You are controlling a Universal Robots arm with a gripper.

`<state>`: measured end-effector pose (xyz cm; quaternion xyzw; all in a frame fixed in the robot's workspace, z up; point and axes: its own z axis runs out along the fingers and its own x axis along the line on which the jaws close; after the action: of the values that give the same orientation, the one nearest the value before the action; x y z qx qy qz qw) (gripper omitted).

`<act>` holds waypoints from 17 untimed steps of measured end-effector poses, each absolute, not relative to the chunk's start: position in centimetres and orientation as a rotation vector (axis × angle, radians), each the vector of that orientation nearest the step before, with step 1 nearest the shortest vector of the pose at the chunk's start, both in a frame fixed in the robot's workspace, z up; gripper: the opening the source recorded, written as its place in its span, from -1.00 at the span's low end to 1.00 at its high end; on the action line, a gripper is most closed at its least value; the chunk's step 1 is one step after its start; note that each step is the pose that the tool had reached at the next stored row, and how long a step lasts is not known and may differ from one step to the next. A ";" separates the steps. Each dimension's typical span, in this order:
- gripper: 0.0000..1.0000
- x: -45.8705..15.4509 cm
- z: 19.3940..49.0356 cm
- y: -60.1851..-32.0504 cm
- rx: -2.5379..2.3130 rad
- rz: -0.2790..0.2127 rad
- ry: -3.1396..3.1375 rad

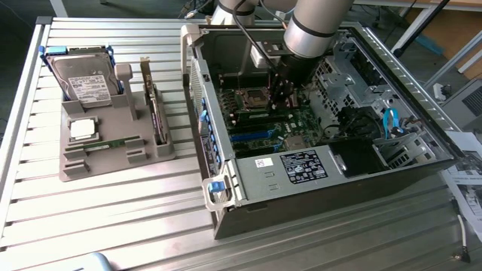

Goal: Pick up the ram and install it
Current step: 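Insert the ram into the slot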

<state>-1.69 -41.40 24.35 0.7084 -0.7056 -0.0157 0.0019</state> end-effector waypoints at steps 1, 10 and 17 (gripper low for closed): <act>-0.76 -1.7 24.3 -41.4 2.223 -0.049 -2.214; -0.76 -1.7 24.2 -41.4 2.224 -0.048 -2.215; -0.76 -1.8 24.2 -41.4 2.224 -0.048 -2.215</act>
<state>-1.85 -41.40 24.20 0.7084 -0.7056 -0.0154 0.0014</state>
